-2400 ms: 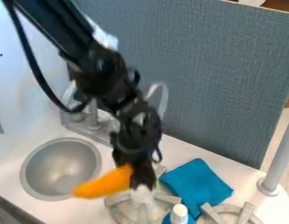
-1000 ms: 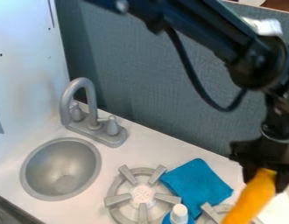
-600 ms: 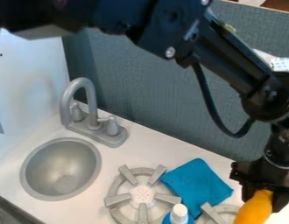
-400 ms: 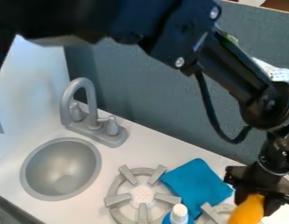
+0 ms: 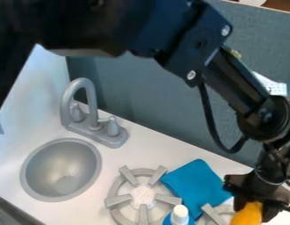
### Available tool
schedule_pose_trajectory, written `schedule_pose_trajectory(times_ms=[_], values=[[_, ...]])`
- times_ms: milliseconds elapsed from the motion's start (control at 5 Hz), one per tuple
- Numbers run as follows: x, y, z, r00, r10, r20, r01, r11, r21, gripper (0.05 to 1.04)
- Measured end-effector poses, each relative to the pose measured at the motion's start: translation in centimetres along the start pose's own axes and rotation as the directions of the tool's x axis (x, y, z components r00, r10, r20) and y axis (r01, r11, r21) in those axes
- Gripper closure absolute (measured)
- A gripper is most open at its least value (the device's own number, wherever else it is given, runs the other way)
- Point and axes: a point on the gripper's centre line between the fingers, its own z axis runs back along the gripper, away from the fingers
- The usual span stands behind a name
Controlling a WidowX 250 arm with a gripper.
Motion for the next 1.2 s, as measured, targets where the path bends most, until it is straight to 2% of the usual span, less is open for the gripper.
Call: schedule_pose_trajectory(times_ms=[200,400,600,800,1000,1200], values=[[-0.3,0.5,-0.7,1.000,-0.028,-0.008,0.028,0.999,0.028,0.130],[-1.0,1.6,-1.3,0.998,-0.053,-0.016,0.054,0.996,0.065,0.075],[-1.1,2.6,-0.9,0.996,-0.091,0.003,0.090,0.991,0.102,0.079],[0.6,2.8,4.5,0.970,-0.166,0.178,0.160,0.986,0.050,0.082],[1.4,4.4,10.2,0.918,-0.270,0.290,0.276,0.961,0.020,0.082],[0.9,7.0,14.5,0.851,-0.472,0.231,0.489,0.872,-0.022,0.082]])
